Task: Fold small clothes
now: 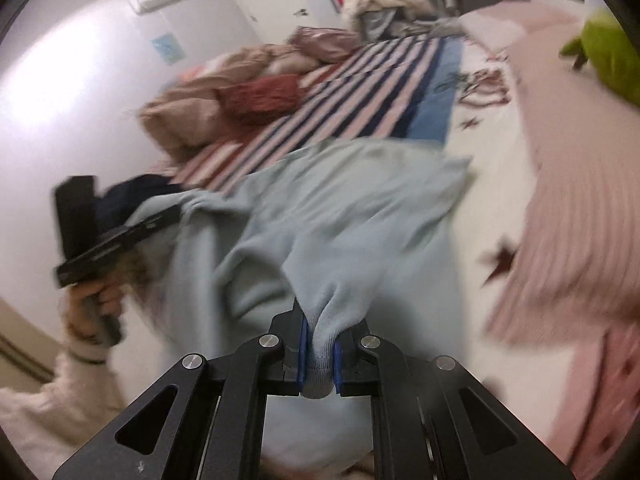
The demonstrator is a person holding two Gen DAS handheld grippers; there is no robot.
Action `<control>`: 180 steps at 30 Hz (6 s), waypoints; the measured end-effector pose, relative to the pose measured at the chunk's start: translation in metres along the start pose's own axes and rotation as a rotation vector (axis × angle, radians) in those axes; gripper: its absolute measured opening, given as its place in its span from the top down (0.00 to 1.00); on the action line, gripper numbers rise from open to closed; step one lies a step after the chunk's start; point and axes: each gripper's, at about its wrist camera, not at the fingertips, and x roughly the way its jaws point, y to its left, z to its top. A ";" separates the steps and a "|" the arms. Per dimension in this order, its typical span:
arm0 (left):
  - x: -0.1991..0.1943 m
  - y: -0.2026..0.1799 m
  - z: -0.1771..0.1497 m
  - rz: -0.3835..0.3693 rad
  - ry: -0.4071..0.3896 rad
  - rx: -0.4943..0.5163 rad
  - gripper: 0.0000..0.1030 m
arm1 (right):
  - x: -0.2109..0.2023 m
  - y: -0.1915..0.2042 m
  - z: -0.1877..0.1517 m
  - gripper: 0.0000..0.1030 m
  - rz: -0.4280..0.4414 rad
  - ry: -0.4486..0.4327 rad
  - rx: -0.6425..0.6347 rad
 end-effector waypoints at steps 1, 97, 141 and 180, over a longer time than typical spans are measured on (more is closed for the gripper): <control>-0.010 -0.001 -0.004 -0.010 -0.006 -0.001 0.90 | -0.004 0.003 -0.008 0.96 0.025 0.004 0.006; 0.043 0.011 0.014 0.037 0.217 0.157 0.76 | 0.038 0.001 0.044 0.85 -0.305 0.069 -0.260; 0.142 0.044 0.051 0.068 0.326 0.004 0.90 | 0.086 -0.056 0.114 0.46 -0.270 0.096 -0.033; 0.053 0.037 -0.042 -0.049 0.157 -0.234 0.16 | 0.004 -0.062 -0.014 0.29 -0.210 -0.072 0.193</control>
